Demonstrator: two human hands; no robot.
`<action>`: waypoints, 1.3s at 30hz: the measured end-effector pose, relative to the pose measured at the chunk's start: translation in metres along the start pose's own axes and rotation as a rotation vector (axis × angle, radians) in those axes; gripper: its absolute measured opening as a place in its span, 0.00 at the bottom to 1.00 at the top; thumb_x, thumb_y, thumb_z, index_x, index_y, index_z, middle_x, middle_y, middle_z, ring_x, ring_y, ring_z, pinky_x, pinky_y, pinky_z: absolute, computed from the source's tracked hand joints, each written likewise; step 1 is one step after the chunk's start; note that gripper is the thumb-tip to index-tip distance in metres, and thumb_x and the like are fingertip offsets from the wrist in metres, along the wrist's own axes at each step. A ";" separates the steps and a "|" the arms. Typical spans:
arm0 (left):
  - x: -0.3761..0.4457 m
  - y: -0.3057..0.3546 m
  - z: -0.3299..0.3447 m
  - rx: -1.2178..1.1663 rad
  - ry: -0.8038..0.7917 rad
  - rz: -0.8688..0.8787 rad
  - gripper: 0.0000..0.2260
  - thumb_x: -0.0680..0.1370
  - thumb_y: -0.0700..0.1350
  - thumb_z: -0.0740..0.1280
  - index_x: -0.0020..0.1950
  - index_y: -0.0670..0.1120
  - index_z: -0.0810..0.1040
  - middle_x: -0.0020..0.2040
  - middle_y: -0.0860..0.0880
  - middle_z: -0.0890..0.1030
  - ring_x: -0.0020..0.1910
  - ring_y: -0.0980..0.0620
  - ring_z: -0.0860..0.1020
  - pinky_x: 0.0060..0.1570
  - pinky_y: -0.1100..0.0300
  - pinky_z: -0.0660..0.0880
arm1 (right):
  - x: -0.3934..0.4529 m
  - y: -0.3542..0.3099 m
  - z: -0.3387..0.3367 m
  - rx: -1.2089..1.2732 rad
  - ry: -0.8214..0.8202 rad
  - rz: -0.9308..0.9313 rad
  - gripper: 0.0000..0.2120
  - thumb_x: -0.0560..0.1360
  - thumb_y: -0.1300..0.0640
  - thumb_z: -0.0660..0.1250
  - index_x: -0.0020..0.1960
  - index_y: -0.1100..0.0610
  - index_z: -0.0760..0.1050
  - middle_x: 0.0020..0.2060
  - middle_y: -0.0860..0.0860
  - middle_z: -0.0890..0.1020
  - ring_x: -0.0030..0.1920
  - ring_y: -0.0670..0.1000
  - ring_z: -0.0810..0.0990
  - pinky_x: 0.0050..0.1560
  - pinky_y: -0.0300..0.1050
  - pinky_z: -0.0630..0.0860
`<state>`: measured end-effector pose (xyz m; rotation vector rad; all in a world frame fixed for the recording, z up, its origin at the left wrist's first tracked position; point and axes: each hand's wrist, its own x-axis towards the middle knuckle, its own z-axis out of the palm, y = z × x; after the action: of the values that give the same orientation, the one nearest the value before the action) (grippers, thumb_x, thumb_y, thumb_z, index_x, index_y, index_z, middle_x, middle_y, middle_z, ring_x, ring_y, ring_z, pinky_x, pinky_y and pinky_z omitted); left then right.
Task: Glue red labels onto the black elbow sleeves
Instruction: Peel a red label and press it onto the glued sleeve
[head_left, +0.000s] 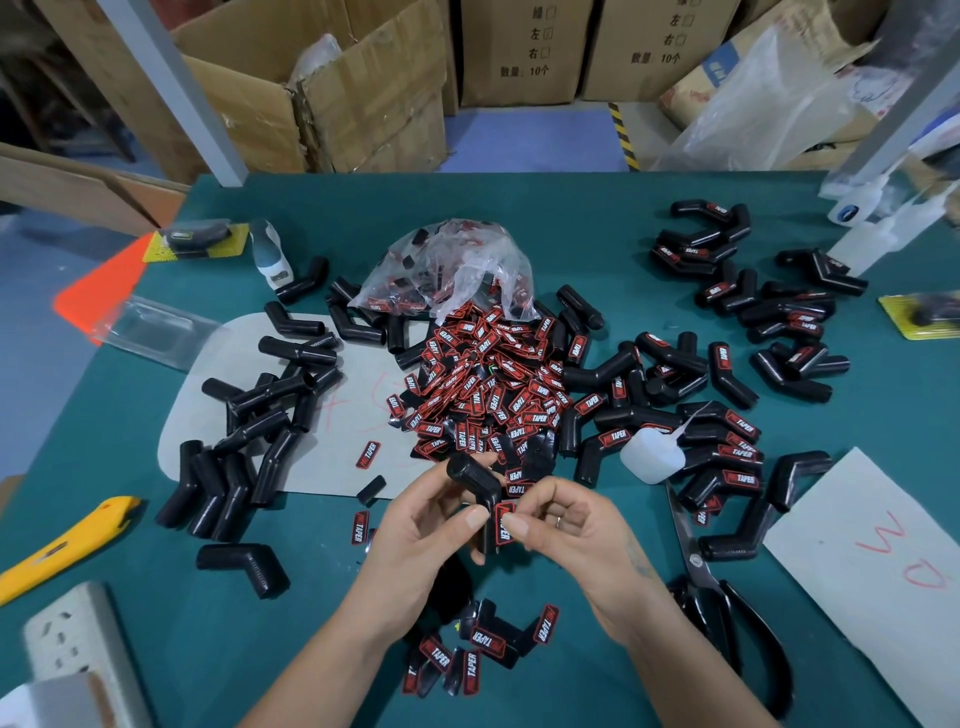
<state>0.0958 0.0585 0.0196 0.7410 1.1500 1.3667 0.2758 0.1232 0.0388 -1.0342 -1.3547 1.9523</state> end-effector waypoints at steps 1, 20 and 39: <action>0.000 0.000 0.000 -0.001 0.001 0.000 0.19 0.76 0.48 0.75 0.67 0.51 0.83 0.54 0.47 0.84 0.47 0.52 0.80 0.38 0.59 0.77 | 0.000 0.000 0.000 0.001 -0.002 0.002 0.05 0.72 0.52 0.79 0.40 0.48 0.83 0.38 0.48 0.83 0.41 0.46 0.78 0.47 0.39 0.76; 0.000 -0.003 -0.002 0.000 -0.009 0.010 0.19 0.77 0.47 0.74 0.69 0.51 0.82 0.52 0.48 0.83 0.46 0.52 0.80 0.38 0.60 0.77 | -0.001 0.001 0.000 0.010 -0.013 -0.011 0.05 0.73 0.53 0.78 0.41 0.49 0.82 0.38 0.48 0.84 0.40 0.45 0.78 0.46 0.38 0.75; 0.000 -0.002 -0.002 0.008 -0.014 0.010 0.19 0.77 0.48 0.75 0.68 0.52 0.82 0.52 0.48 0.83 0.46 0.53 0.80 0.38 0.59 0.77 | -0.002 0.000 0.000 -0.011 -0.013 -0.024 0.05 0.74 0.55 0.78 0.41 0.48 0.83 0.38 0.47 0.84 0.41 0.44 0.80 0.47 0.37 0.76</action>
<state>0.0947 0.0580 0.0169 0.7613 1.1429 1.3643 0.2766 0.1218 0.0395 -1.0067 -1.3800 1.9397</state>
